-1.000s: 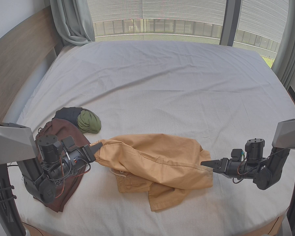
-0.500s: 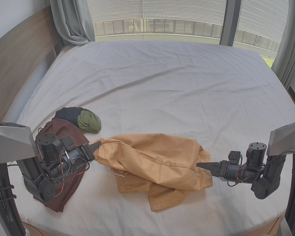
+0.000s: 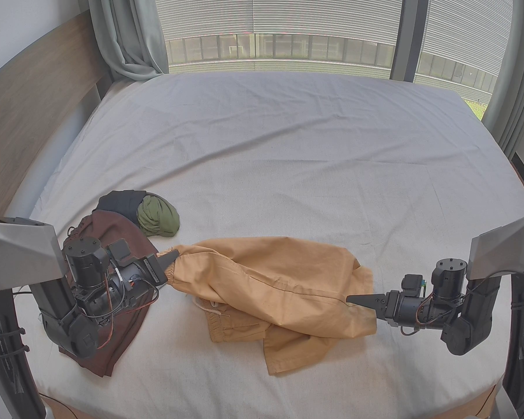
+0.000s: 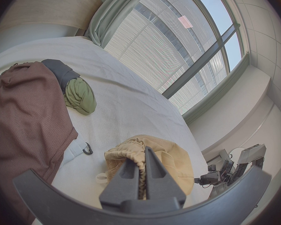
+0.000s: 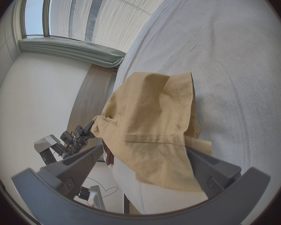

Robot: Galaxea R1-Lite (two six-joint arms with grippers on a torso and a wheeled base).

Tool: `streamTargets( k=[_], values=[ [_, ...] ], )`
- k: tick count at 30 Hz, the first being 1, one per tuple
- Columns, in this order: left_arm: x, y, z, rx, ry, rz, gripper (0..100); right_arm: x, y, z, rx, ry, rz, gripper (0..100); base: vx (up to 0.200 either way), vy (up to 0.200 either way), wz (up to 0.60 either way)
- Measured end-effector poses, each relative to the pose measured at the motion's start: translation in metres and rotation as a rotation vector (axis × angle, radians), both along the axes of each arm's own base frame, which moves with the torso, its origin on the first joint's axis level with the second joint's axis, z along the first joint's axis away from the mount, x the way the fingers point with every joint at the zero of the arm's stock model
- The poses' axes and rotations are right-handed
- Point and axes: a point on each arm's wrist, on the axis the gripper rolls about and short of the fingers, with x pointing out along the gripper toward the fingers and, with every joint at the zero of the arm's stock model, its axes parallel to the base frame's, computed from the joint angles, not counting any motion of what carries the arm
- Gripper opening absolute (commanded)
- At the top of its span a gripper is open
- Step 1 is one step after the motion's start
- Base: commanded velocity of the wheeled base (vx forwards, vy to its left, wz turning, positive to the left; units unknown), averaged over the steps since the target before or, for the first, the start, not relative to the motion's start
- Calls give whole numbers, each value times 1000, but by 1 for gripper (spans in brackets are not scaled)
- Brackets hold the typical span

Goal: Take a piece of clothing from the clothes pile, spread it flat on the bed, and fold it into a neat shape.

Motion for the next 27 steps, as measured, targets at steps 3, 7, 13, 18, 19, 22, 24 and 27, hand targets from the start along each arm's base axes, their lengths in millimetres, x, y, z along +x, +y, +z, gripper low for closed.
streamTargets(
  k=[3, 7, 13, 18, 19, 22, 24, 27],
  values=[
    [0, 0, 0, 0, 0, 0, 0, 1, 0, -1, -1, -1, -1, 0, 0, 0, 0],
    [0, 0, 0, 0, 1, -2, 0, 3, 0, -2, 0, -7, -3, 0, 0, 0, 0],
    [0, -1, -1, 1, 5, -3, 0, 6, -5, 1, 2, -20, -21, 0, 0, 0, 0],
    [0, -1, -2, 1, 7, -3, 0, 7, -12, 13, 13, -53, -37, 0, 0, 0, 0],
    [0, -1, -2, 2, 7, -3, 0, 6, -14, 16, 17, -60, -38, 0, 0, 0, 0],
    [0, -1, -3, 2, 8, -2, 0, 2, -19, 27, 39, -77, -8, 0, 0, 0, 0],
    [1, 0, -3, 2, 9, -1, 0, -1, -23, 32, 57, -81, 22, 0, 0, 0, 0],
    [1, 0, -4, 3, 11, 0, 0, -8, -29, 40, 92, -84, 90, 0, 0, 0, 0]
  ],
)
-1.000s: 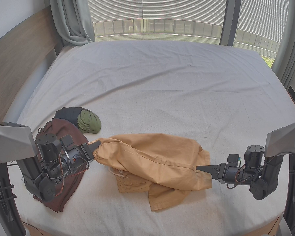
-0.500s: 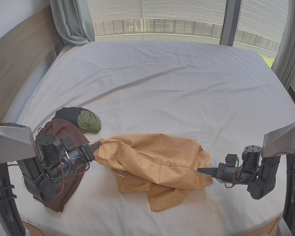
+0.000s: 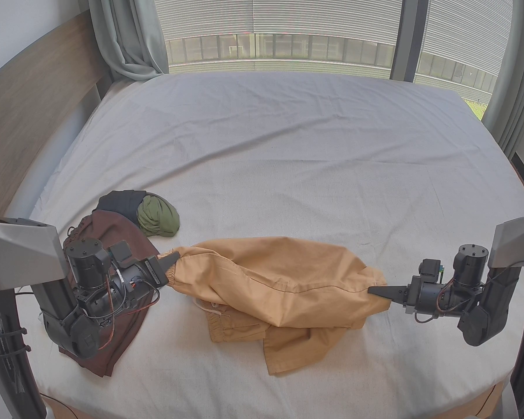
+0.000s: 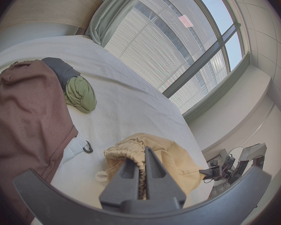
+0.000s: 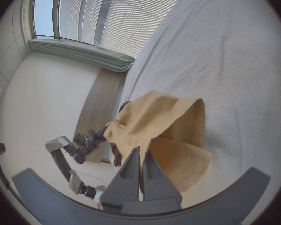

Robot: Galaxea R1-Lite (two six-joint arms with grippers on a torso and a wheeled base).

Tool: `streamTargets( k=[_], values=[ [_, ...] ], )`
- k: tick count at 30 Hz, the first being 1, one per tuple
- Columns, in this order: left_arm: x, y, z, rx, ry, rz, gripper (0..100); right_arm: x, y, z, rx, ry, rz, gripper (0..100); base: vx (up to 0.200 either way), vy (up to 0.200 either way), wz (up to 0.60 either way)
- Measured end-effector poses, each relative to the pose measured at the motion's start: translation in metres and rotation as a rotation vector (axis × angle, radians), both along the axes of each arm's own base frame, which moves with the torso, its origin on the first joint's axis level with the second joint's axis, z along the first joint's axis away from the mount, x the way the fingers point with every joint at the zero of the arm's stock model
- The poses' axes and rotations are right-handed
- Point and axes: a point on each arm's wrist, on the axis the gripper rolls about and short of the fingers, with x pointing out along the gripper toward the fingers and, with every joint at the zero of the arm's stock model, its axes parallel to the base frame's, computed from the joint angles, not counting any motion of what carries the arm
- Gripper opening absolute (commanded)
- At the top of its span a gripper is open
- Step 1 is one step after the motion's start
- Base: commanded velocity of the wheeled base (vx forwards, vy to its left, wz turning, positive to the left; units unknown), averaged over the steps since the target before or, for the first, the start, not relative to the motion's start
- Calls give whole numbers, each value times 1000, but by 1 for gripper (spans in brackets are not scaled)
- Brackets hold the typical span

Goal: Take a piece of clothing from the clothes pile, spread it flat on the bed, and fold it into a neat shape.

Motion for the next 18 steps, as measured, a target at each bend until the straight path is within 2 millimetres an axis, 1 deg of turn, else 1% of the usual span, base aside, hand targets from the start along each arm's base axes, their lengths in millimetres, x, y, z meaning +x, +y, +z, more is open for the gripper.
streamTargets(
  k=[4, 7, 13, 14, 18],
  values=[
    [1, 0, -2, 0, 4, 2, 0, -8, -12, 8, 37, -22, 91, 0, 0, 0, 0],
    [1, 1, -2, 1, 6, 3, 0, -12, -20, 12, 35, -53, 98, 0, 0, 0, 0],
    [1, 0, -3, 2, 8, 2, 0, -11, -22, 10, 15, -84, 99, 0, 0, 0, 0],
    [1, 0, -3, 2, 8, 2, 0, -11, -22, 9, 13, -87, 100, 100, 0, 0, 0],
    [1, 0, -3, 2, 8, 0, 0, -9, -22, 8, 7, -100, 101, 100, 0, 0, 0]
  ],
)
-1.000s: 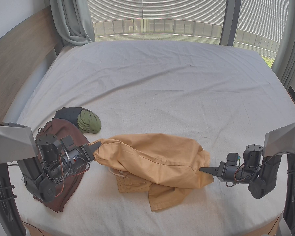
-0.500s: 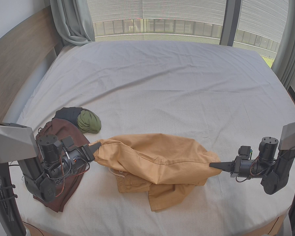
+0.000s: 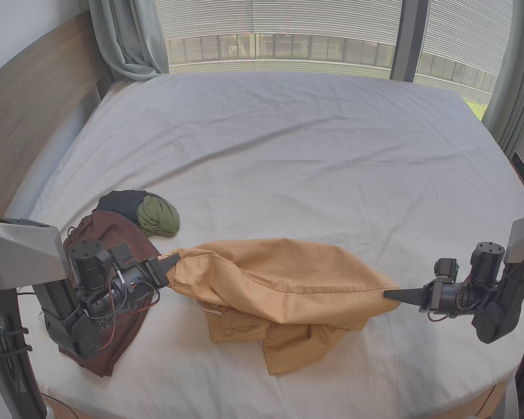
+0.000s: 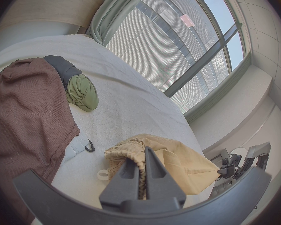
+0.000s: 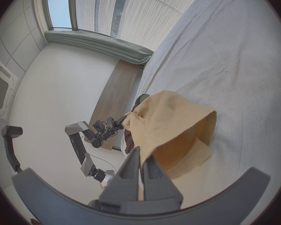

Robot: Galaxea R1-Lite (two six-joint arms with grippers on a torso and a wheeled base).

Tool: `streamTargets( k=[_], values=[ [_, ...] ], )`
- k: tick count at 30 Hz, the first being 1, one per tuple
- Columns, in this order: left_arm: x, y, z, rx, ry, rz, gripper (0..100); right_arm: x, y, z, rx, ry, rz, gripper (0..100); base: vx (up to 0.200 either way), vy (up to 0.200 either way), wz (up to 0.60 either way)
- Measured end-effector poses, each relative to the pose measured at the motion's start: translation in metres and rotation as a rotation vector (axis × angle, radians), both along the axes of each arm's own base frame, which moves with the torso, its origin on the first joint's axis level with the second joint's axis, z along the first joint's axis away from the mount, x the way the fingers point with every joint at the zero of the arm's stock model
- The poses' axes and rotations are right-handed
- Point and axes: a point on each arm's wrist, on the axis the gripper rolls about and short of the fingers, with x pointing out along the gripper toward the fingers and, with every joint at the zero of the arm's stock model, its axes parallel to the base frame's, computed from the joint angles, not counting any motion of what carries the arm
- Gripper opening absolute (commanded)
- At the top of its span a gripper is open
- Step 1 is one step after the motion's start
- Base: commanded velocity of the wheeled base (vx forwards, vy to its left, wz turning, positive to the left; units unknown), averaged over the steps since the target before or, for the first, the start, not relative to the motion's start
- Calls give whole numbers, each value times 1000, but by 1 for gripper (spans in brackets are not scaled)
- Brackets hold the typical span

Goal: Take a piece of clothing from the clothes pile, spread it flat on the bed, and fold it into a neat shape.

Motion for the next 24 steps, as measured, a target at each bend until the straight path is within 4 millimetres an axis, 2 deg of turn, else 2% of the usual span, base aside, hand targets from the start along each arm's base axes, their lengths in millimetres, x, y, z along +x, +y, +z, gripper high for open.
streamTargets(
  k=[6, 16, 24],
  values=[
    [-1, -1, 1, -1, -2, -5, 0, 6, 4, -2, -2, -11, 7, 100, 0, 0, 0],
    [-2, -1, 4, -3, -10, -3, 0, 21, 31, -20, -63, -15, -46, 100, 0, 0, 0],
    [-2, -1, 5, -2, -11, -5, 0, 21, 42, -24, -65, -10, -10, 100, 0, 0, 0]
  ],
)
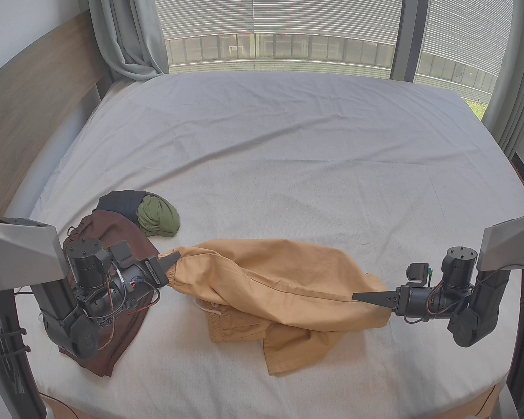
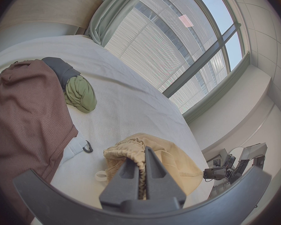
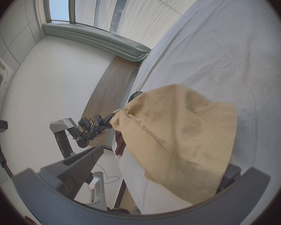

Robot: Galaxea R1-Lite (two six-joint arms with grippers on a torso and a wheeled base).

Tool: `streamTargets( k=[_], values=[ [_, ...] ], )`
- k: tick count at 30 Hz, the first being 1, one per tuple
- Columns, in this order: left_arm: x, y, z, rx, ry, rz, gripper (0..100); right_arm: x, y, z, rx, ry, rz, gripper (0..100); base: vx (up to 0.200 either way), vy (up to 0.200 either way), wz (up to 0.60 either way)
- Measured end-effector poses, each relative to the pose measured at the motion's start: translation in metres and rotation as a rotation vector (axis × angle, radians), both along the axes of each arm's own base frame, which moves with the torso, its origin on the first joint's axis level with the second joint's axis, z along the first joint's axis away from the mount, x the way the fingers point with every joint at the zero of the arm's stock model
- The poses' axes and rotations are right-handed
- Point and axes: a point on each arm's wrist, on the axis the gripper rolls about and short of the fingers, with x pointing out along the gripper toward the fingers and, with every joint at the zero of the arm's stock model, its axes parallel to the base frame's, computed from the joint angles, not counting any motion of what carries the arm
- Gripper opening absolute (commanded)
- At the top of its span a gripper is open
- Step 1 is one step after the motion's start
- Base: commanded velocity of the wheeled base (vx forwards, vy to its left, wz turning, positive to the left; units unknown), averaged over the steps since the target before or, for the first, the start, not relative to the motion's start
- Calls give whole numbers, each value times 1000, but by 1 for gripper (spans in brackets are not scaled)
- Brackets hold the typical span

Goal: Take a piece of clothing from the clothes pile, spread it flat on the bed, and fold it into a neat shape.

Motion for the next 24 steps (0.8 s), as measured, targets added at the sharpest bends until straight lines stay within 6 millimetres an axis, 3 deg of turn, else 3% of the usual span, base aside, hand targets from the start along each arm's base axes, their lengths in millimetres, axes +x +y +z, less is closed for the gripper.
streamTargets(
  k=[7, 8, 24],
  values=[
    [0, 0, 0, 0, 1, -1, 0, 0, 0, 0, -2, -3, -1, 100, 0, 0, 0],
    [0, 0, 0, 0, 1, -1, 0, 0, 0, 0, -2, -3, -3, 0, 0, 0, 0],
    [1, 0, 0, 0, -1, 0, 0, -1, -2, -5, -27, -30, 4, 0, 0, 0, 0]
  ],
)
